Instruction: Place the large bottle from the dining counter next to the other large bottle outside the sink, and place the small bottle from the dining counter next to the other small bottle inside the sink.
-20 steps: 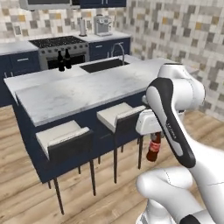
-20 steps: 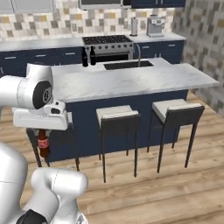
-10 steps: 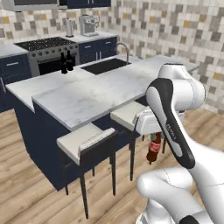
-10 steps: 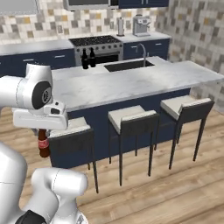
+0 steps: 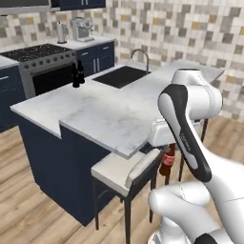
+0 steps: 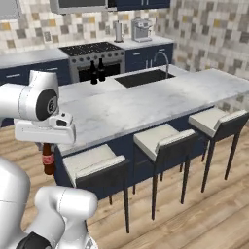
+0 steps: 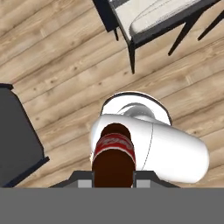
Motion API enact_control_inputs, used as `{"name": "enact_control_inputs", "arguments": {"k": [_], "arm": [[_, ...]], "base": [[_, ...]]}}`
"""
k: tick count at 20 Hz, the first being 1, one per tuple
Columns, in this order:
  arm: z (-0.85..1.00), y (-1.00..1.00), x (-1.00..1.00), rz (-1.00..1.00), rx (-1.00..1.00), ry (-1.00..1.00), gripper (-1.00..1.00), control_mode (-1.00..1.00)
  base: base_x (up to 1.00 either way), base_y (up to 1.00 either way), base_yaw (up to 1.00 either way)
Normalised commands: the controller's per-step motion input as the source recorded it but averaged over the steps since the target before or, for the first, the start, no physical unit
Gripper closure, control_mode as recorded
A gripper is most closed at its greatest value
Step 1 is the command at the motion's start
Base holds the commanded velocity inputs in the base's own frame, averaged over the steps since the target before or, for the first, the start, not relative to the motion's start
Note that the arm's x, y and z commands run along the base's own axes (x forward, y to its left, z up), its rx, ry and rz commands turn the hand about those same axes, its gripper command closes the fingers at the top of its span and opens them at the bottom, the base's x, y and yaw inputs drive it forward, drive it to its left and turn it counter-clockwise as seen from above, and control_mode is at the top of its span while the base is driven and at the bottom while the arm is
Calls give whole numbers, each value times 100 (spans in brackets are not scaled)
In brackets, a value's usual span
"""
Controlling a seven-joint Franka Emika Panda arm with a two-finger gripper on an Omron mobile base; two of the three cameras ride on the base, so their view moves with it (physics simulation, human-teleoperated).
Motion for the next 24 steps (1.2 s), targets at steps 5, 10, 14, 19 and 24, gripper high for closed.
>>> {"name": "enact_control_inputs", "arguments": {"k": [5, 10, 14, 19, 24], "arm": [[0, 0, 0, 0, 0, 0, 100, 100], [0, 0, 0, 0, 0, 0, 100, 100], [0, 0, 0, 0, 0, 0, 100, 100], [0, 0, 0, 0, 0, 0, 100, 100], [0, 0, 0, 0, 0, 0, 100, 100]], "base": [[2, 100, -32], [0, 100, -27], [0, 100, -25], [0, 100, -26], [3, 100, -27]]}}
